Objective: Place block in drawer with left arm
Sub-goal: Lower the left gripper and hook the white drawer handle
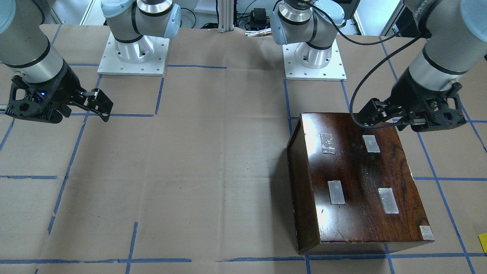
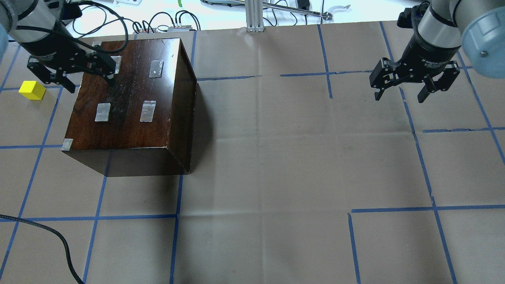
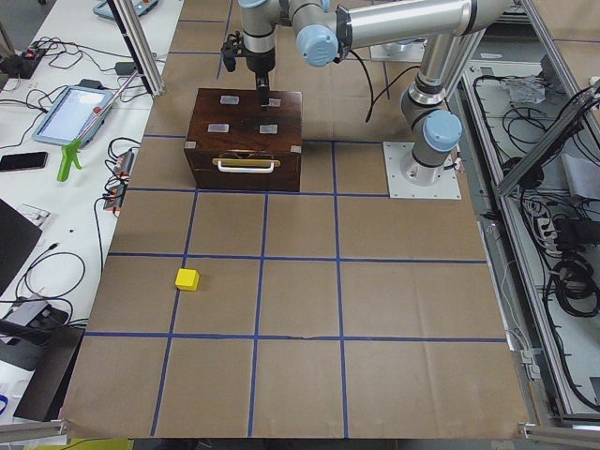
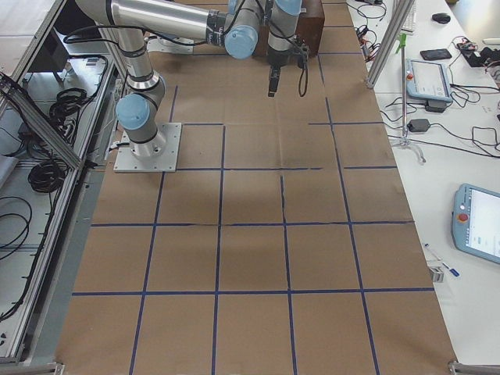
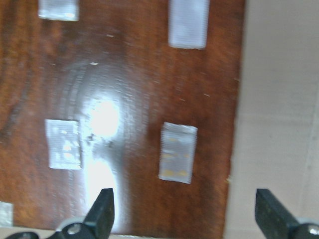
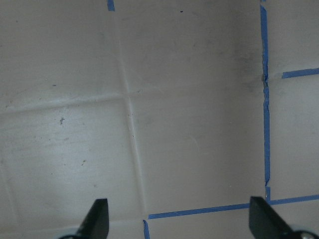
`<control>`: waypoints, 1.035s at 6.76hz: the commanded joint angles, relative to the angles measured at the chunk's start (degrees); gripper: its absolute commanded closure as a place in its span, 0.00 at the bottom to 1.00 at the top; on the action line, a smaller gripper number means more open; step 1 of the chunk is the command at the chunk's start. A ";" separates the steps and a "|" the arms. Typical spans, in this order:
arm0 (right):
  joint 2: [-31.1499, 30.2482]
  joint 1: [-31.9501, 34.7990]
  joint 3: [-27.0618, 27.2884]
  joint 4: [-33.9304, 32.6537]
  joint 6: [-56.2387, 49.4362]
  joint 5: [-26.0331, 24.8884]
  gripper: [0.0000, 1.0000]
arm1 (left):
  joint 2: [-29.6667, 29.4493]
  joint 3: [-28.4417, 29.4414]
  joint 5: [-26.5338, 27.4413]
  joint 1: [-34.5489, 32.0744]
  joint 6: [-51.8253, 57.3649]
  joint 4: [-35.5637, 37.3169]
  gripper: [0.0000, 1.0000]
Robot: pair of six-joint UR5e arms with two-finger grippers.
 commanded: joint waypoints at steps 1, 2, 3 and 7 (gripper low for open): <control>0.04 0.00 0.00 0.00 0.07 0.00 0.00 | -1.23 0.15 -3.73 9.18 11.80 0.07 0.01; -0.04 0.00 0.00 0.00 0.07 0.00 0.00 | -2.46 0.15 -6.28 13.75 15.86 0.68 0.01; -0.04 0.00 0.00 0.00 0.07 0.00 0.00 | -3.34 0.15 -9.44 17.62 20.26 0.69 0.01; -0.04 0.00 0.00 0.00 0.07 0.00 0.00 | -7.13 -2.11 -16.24 24.00 26.45 0.68 0.01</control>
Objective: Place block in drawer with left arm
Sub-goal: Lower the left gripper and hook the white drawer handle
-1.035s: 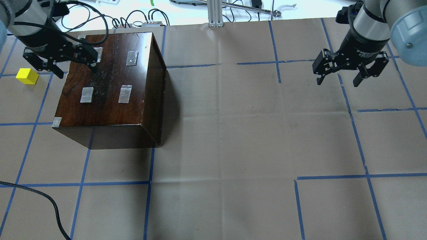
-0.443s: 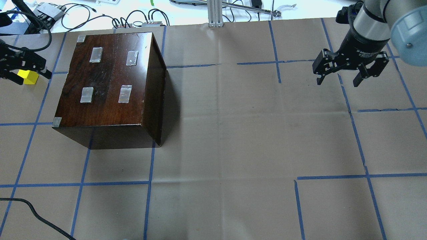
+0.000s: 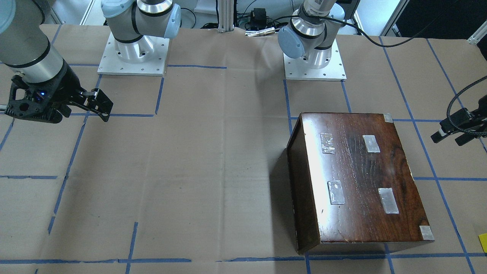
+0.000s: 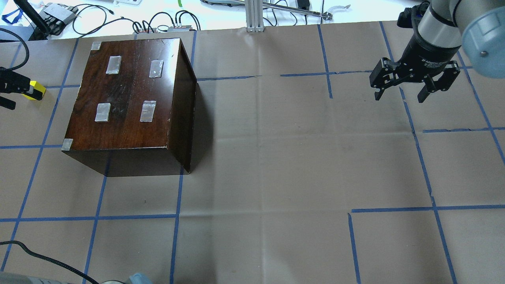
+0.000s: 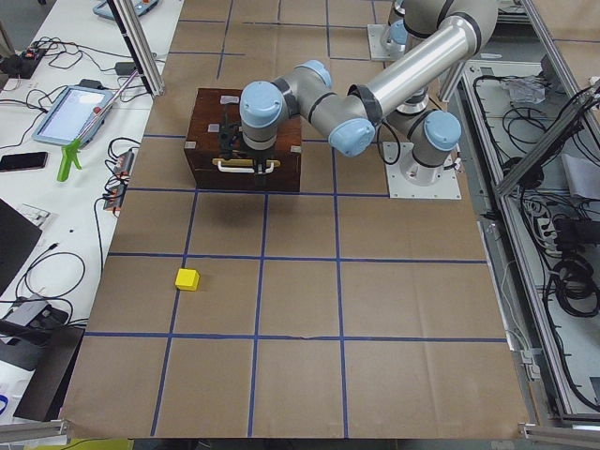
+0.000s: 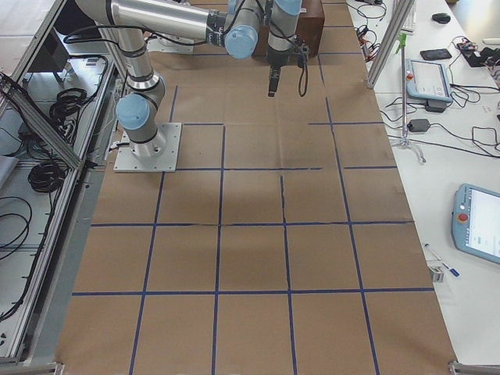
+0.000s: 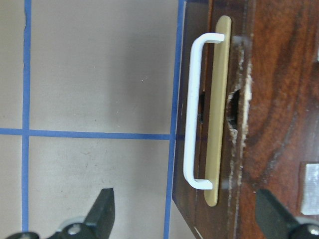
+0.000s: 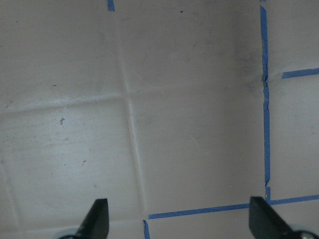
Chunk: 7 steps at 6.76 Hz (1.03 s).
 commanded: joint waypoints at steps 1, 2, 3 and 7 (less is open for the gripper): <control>-0.04 0.00 0.03 0.00 0.00 0.00 0.00 | -1.20 -1.63 -0.53 0.03 0.70 0.45 0.01; -0.04 0.00 0.03 0.00 -0.09 0.00 0.00 | -2.08 -1.54 -0.62 -0.58 0.70 0.53 0.02; -0.04 0.00 0.03 0.00 -0.09 0.00 0.00 | -3.57 -1.54 -0.44 -1.97 0.70 1.23 0.02; -0.04 0.00 0.03 0.00 -0.09 0.00 0.00 | -8.93 -1.45 -0.53 -3.13 0.79 5.54 0.02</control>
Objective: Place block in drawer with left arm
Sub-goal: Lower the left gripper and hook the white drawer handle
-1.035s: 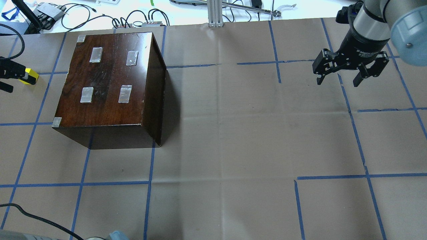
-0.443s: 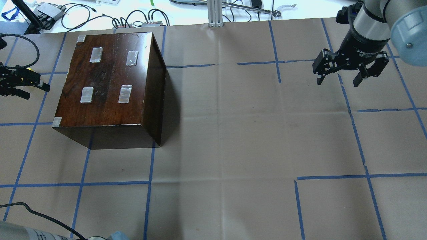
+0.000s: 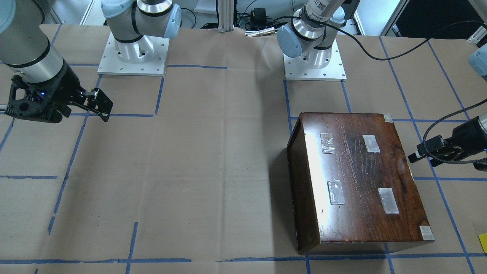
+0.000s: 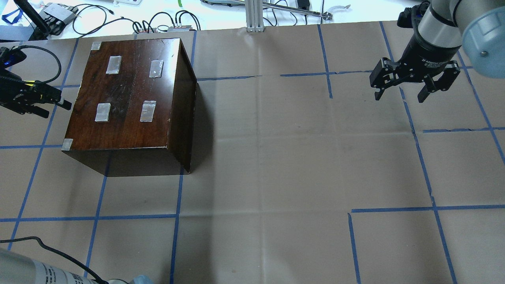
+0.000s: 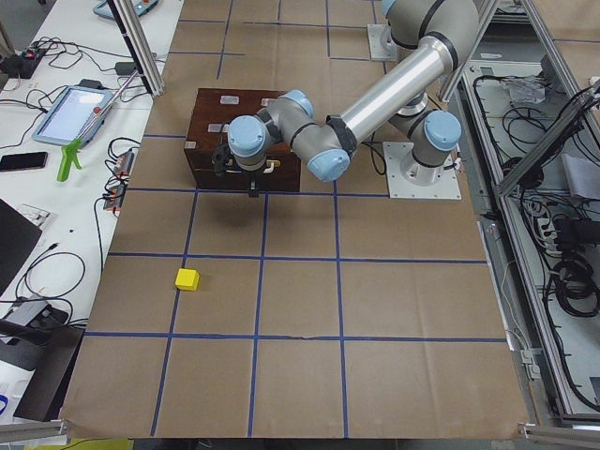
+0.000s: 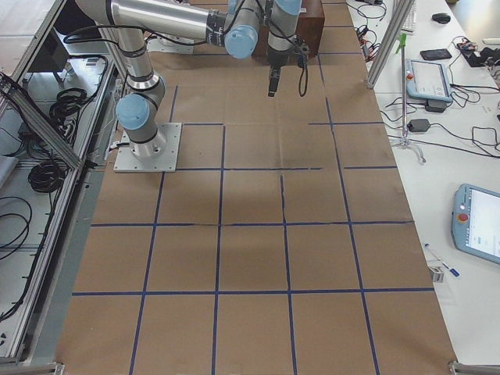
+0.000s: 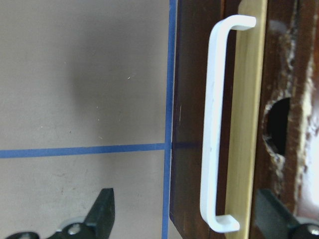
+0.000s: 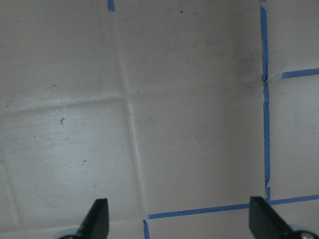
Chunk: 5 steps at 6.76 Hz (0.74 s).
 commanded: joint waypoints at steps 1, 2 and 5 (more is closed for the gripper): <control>-0.02 0.00 -0.07 0.00 0.05 0.00 0.00 | -2.22 0.03 -0.02 -0.51 0.00 1.83 0.02; 0.07 0.00 0.02 0.00 -0.04 0.00 0.00 | -3.19 0.03 -0.02 -1.56 0.00 3.15 0.02; -0.02 0.00 0.02 0.00 0.05 0.00 0.00 | -4.16 0.12 0.07 -2.09 -0.08 5.18 0.02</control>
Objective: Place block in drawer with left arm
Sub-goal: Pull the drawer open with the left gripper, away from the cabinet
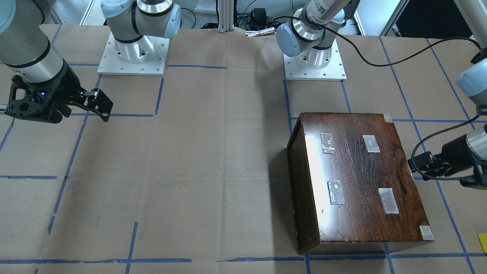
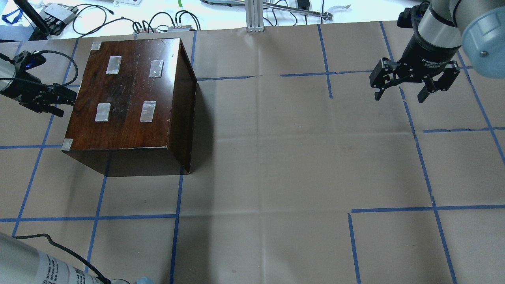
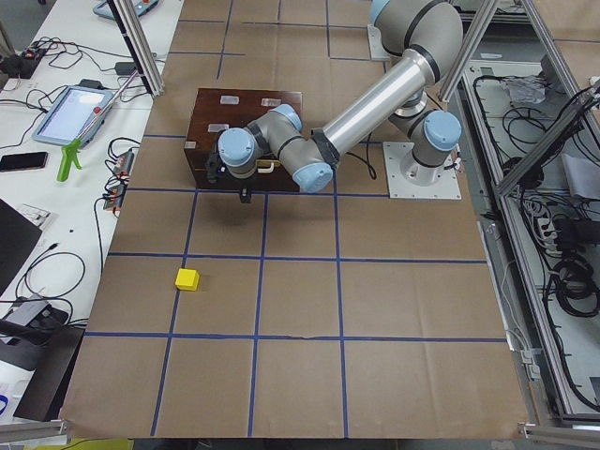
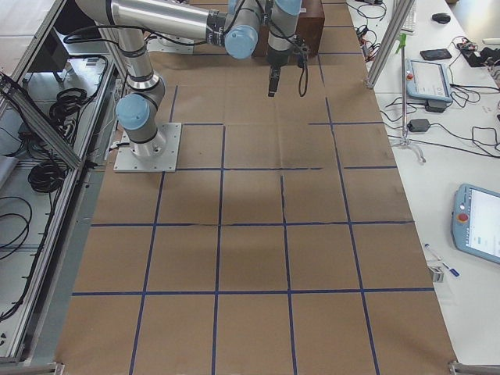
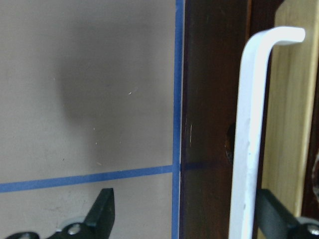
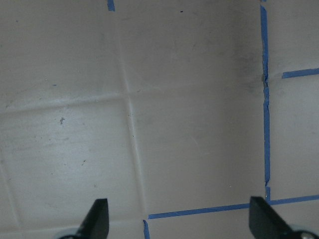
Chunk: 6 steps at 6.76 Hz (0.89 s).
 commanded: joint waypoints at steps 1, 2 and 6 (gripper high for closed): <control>0.07 0.00 0.00 0.00 -0.06 0.00 0.00 | -0.09 0.23 0.36 0.00 -0.14 0.32 0.02; -0.01 0.00 0.00 0.00 0.02 0.00 0.00 | -0.27 0.67 0.62 0.17 -0.14 0.32 0.01; -0.01 0.00 0.00 0.00 -0.06 0.00 0.00 | -1.76 1.99 7.21 2.71 0.47 3.30 0.01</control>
